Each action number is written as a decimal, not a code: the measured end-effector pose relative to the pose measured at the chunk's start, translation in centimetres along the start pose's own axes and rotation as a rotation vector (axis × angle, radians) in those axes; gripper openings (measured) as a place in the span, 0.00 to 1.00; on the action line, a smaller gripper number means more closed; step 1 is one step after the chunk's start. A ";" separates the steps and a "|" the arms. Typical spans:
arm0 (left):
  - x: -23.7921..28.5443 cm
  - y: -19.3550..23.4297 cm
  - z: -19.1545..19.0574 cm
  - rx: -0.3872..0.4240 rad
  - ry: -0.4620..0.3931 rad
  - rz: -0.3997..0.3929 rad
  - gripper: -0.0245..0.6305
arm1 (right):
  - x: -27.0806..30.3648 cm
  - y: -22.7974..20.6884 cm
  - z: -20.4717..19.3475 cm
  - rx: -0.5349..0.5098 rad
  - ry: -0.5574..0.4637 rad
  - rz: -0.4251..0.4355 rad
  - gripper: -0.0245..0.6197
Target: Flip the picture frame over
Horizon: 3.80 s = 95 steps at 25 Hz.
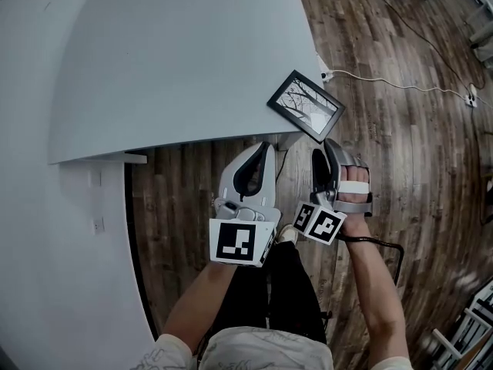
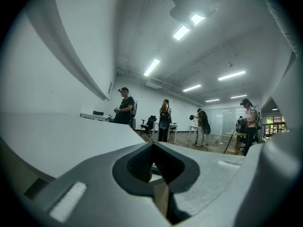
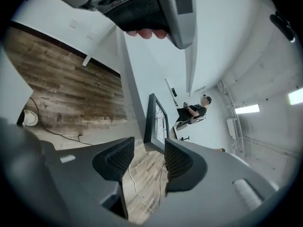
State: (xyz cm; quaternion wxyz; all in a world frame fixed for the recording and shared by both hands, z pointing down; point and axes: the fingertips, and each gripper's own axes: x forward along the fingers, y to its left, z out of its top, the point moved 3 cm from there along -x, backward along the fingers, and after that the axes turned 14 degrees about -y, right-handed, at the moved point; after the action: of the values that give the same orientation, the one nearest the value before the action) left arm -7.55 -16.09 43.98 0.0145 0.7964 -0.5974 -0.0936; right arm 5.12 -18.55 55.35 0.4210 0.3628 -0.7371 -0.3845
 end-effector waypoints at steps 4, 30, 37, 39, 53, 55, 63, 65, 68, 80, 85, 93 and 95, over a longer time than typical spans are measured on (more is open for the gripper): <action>-0.1 0.5 -0.6 -0.003 0.004 0.007 0.04 | 0.9 0.6 -0.2 -0.077 0.012 -0.046 0.39; -0.7 0.6 -2.1 -0.015 0.033 0.023 0.04 | 2.0 0.2 -0.2 -0.206 0.007 -0.177 0.20; -0.7 0.2 -2.0 -0.011 0.036 0.019 0.04 | 1.2 -1.0 0.7 -0.186 -0.052 -0.227 0.18; -0.6 0.1 -2.0 -0.005 0.047 0.012 0.04 | 1.1 -1.2 0.8 -0.184 -0.058 -0.227 0.18; 0.8 0.0 -0.2 -0.016 -0.006 0.025 0.04 | 0.5 -3.7 1.4 -0.144 -0.101 -0.255 0.18; 1.0 0.2 0.2 -0.013 -0.014 0.030 0.04 | 0.4 -4.7 1.7 -0.116 -0.108 -0.272 0.18; 1.6 0.8 2.1 -0.002 -0.042 0.047 0.04 | -1.0 -9.1 2.5 0.035 -0.099 -0.359 0.18; 1.7 0.8 2.5 0.003 -0.048 0.048 0.04 | -1.4 -10.1 2.6 0.066 -0.101 -0.373 0.18; 1.8 1.0 3.1 0.013 -0.059 0.050 0.04 | -2.0 -11.3 2.7 0.110 -0.105 -0.383 0.18; 2.1 1.6 6.6 0.040 -0.111 0.049 0.04 | -4.4 -16.2 4.9 0.243 -0.165 -0.446 0.17; 2.3 1.2 8.6 0.060 -0.143 0.048 0.04 | -5.2 -18.5 5.3 0.417 -0.198 -0.430 0.17; 1.7 1.5 10.9 0.091 -0.176 0.054 0.04 | -6.1 -21.1 5.8 0.714 -0.280 -0.390 0.17; 1.6 1.4 11.3 0.094 -0.180 0.057 0.04 | -6.2 -21.3 5.8 0.861 -0.313 -0.350 0.17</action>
State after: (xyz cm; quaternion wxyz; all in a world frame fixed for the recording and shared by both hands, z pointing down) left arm -10.38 -16.99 32.85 -0.0738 0.7672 -0.6224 -0.1360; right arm 6.75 -21.12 32.66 0.0462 0.5601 -0.8115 -0.1599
